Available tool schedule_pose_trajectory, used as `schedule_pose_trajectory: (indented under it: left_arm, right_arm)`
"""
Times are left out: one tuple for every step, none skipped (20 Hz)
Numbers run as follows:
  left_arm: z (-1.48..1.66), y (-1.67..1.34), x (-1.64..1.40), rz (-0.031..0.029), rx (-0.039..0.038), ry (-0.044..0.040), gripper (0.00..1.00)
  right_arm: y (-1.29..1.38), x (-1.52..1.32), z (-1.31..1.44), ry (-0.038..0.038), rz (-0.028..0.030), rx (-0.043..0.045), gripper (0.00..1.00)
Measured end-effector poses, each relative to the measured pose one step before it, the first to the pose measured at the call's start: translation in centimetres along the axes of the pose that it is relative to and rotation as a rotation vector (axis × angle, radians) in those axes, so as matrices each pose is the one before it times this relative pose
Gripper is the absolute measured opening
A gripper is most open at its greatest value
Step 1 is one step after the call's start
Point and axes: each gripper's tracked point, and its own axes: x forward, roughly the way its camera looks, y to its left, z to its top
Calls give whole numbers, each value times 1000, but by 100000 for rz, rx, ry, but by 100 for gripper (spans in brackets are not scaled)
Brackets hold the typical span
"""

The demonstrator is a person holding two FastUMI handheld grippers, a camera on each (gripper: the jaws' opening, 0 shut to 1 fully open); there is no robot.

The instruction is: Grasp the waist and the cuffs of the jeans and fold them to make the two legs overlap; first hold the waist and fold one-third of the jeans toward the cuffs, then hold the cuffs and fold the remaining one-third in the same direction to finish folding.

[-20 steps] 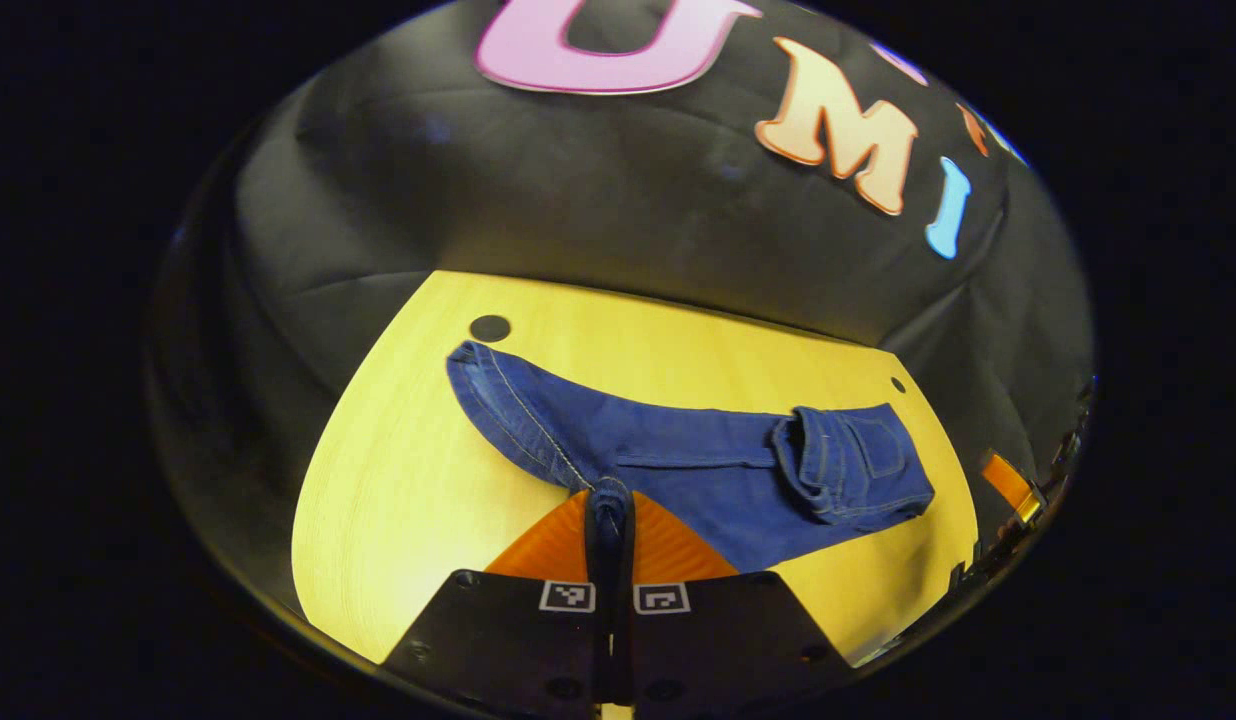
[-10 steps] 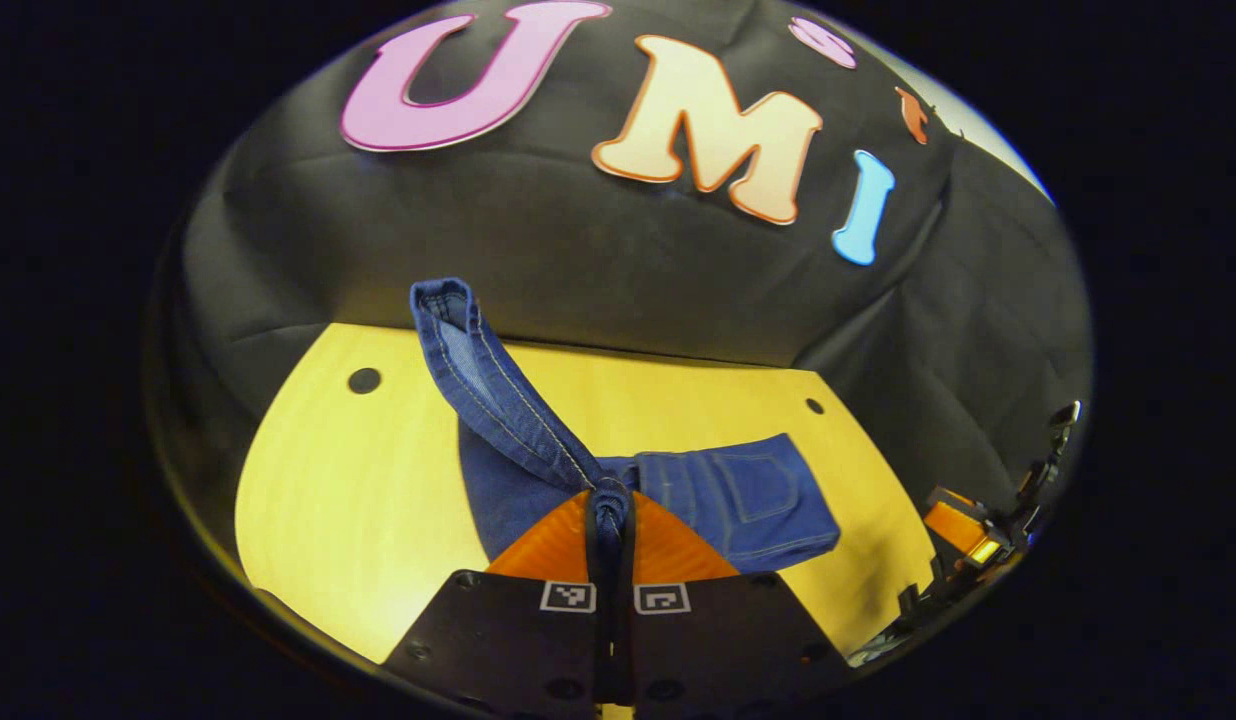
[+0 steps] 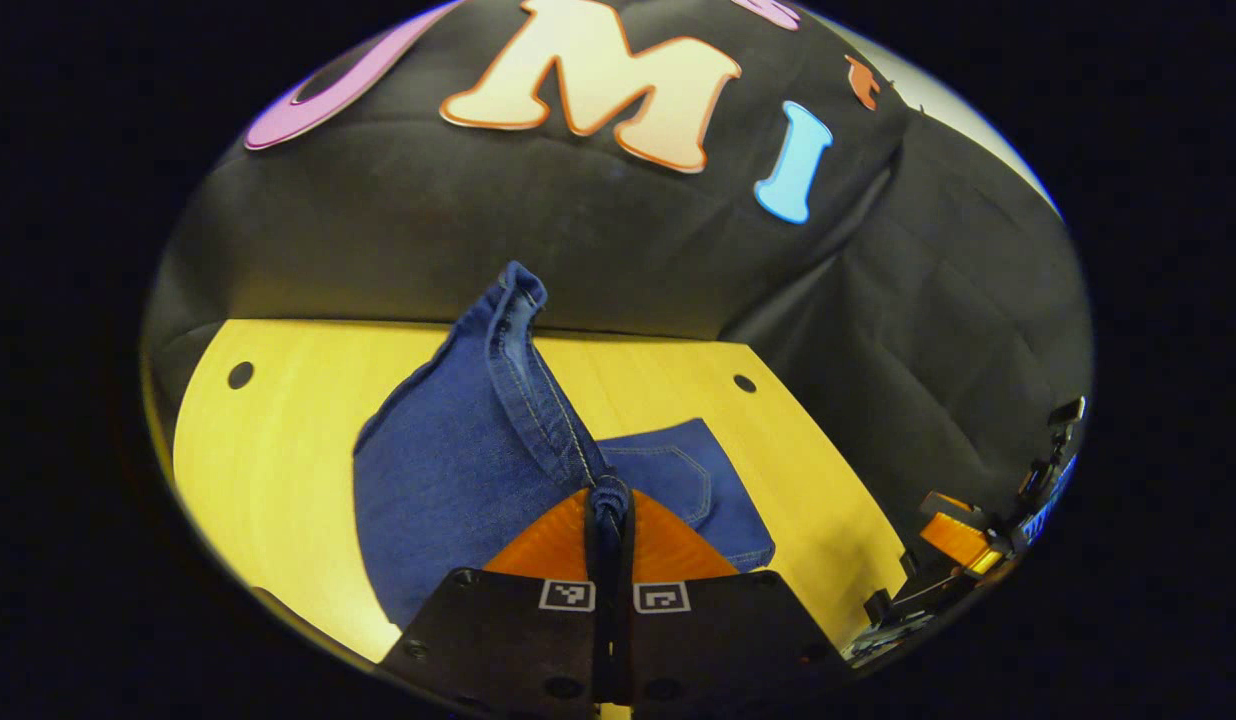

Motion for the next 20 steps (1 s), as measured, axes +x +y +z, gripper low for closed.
schedule_pose_trajectory:
  left_arm:
    - [-714, -634, 1173, -676, 1092, 1332, 0]
    - [-566, -848, 1239, -1122, 334, 1277, 0]
    - [-508, -566, 1336, -323, 204, 889, 0]
    - [-733, -138, 1118, 936, -146, 2164, 0]
    - [-462, -88, 1202, 1329, -337, 676, 0]
    - [-605, 55, 933, 1408, -836, 1023, 3]
    - [-586, 234, 690, 1064, -1076, 1220, 0]
    - [-611, 76, 493, 667, -1203, 451, 0]
    - [-453, 214, 409, 823, -213, -42, 0]
    - [-339, 95, 203, 420, 435, -464, 0]
    - [-154, 10, -108, 770, 97, -1804, 0]
    - [150, -314, -203, -337, 472, -2465, 2]
    - [578, -771, -683, -1360, 956, -3384, 7]
    - [367, -549, -1281, 265, 1856, -3228, 29]
    - [644, -347, -1383, 1890, 2715, -3828, 51]
    - [610, 128, -1510, 3407, 2816, -3747, 72]
    - [901, -180, -1925, 2612, 2077, -3881, 94]
    - [1287, 186, -2052, 3244, 1314, -5211, 93]
    - [1760, 180, -2072, 2250, 1388, -7031, 91]
    - [2099, 252, -2351, 2622, 1400, -7624, 92]
  right_arm:
    - [-538, -139, 52, 97, -681, 132, 98]
    - [-573, -204, 73, -261, -696, -412, 98]
    - [-513, -95, 217, -165, -664, -597, 98]
    - [-317, -131, 184, -92, -442, -297, 98]
    - [-233, -77, 215, -233, 279, 311, 98]
    - [-99, -30, 108, -198, 359, 488, 98]
    - [-37, -30, 171, -259, 409, 194, 98]
    - [213, 230, -75, 153, 780, -149, 98]
    - [182, 98, 54, 108, 1088, -563, 98]
    - [370, 257, 60, -197, 1681, -1232, 98]
    - [352, 303, 311, -622, 1755, -1683, 98]
    - [521, 395, 329, -699, 2410, -1430, 98]
    - [835, 365, 340, -388, 3481, -1162, 98]
    - [744, 450, 264, -238, 3121, -1500, 98]
    - [730, 450, 371, -541, 2360, -1864, 98]
    - [725, 326, 523, -910, 1863, -1766, 98]
    - [995, 104, 802, -2086, 1941, -1212, 98]
    - [1249, -218, 876, -2843, 1847, -938, 98]
    - [1237, -147, 1060, -3807, 1528, -693, 98]
    - [1318, -223, 1082, -3562, 936, -836, 98]
